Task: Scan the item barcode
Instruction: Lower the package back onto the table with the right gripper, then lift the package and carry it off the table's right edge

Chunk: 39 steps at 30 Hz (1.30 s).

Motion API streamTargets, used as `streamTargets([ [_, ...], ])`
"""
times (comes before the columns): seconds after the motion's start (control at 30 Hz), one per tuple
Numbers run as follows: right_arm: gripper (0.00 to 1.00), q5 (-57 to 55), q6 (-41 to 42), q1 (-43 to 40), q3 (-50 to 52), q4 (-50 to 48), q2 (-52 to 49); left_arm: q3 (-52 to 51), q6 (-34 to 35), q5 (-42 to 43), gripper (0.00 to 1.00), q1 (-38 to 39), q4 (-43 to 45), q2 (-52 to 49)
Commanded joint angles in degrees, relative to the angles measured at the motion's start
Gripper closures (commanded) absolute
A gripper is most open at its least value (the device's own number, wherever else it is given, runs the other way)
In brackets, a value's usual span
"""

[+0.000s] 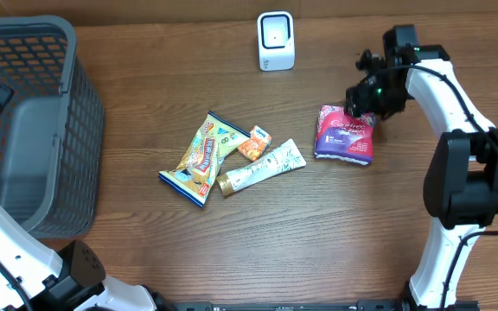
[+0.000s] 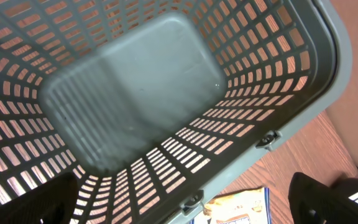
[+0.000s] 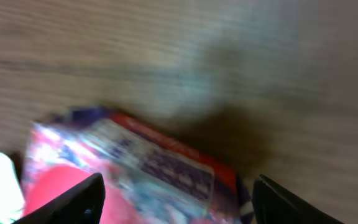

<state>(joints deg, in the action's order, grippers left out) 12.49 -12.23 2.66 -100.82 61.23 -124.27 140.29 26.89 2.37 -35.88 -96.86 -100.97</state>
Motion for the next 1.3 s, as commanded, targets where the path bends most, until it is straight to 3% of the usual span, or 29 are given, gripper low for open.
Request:
streamTargets([
  [0.0,0.24,0.6,1.8,-0.2,0.2,3.9,0.3,0.3,0.4,0.0,0.00,-0.1,0.1,-0.2],
  [0.17,0.24,5.4,1.9,-0.2,-0.4,14.5,0.3,0.3,0.4,0.0,0.00,-0.1,0.1,-0.2],
  [0.27,0.32,6.1,2.0,0.2,-2.7,22.1,0.7,0.3,0.4,0.0,0.00,-0.1,0.1,-0.2],
  [0.33,0.30,5.9,2.3,0.3,-5.6,25.5,1.2,0.3,0.4,0.0,0.01,-0.1,0.1,-0.2],
  [0.57,0.13,3.0,1.2,0.2,-4.9,18.7,1.4,0.3,0.4,0.0,0.00,-0.1,0.1,-0.2],
  [0.87,0.18,8.9,-1.8,0.3,7.9,12.5,1.4,0.3,0.4,0.0,0.01,-0.1,0.1,-0.2],
  [0.93,0.25,9.3,-1.7,0.3,9.3,11.4,1.4,0.3,0.4,0.0,0.00,-0.1,0.1,-0.2],
  [1.0,0.50,10.0,-1.0,0.3,10.0,10.5,1.4,0.3,0.4,0.0,0.00,-0.1,0.0,-0.2],
  [1.1,0.71,12.2,1.4,0.3,9.8,9.7,1.4,0.3,0.4,0.0,0.00,-0.1,0.1,-0.2],
  [1.17,0.92,14.0,6.1,0.3,8.4,8.4,1.4,0.3,0.3,0.0,0.00,-0.1,0.1,-0.2],
  [1.27,0.96,17.8,9.5,0.3,5.8,7.4,1.4,0.3,0.4,0.0,0.00,-0.1,0.1,-0.2],
])
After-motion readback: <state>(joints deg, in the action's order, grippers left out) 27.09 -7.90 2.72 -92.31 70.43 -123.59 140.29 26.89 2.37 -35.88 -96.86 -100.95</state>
